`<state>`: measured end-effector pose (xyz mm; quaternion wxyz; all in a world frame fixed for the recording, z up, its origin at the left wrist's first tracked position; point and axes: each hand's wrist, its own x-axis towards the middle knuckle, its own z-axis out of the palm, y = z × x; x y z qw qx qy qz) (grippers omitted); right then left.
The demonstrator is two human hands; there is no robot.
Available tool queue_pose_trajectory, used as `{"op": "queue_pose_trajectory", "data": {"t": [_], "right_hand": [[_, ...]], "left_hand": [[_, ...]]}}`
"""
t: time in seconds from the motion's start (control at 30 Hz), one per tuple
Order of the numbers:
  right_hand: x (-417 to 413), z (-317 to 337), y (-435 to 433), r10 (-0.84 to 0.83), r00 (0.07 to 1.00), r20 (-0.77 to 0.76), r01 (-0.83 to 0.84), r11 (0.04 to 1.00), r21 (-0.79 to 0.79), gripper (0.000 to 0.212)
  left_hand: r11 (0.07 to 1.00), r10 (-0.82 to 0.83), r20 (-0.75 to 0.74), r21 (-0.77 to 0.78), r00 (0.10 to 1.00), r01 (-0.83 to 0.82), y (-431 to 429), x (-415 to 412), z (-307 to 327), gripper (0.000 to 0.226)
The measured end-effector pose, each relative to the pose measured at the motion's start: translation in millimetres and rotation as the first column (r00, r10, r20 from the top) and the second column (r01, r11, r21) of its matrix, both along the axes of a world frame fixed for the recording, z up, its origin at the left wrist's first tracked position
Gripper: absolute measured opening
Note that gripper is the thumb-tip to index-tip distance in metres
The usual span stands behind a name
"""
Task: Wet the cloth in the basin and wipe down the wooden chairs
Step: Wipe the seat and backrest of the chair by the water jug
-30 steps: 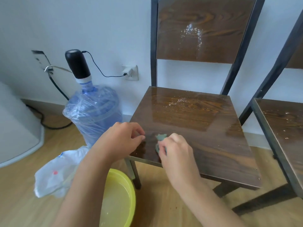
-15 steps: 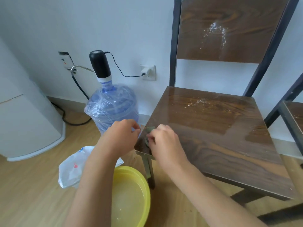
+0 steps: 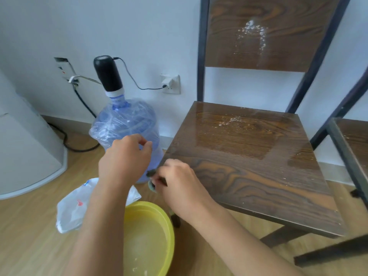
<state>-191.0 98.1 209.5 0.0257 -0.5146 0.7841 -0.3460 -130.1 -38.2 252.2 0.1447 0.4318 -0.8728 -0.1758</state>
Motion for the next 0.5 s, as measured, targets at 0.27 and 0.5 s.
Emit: {"op": "queue_pose_trajectory", "data": {"t": [0.27, 0.5], "right_hand": [[-60.9, 0.2, 125.7, -0.395, 0.905, -0.155, 0.408, 0.911, 0.057, 0.012], [-141.0, 17.8, 257.3, -0.811, 0.568, -0.140, 0.822, 0.550, 0.149, 0.008]], "left_hand": [[0.989, -0.148, 0.028, 0.025, 0.989, 0.148, 39.7, -36.6, -2.1, 0.031], [0.963, -0.267, 0.053, 0.035, 0.962, 0.266, 62.4, -52.9, -5.6, 0.028]]}}
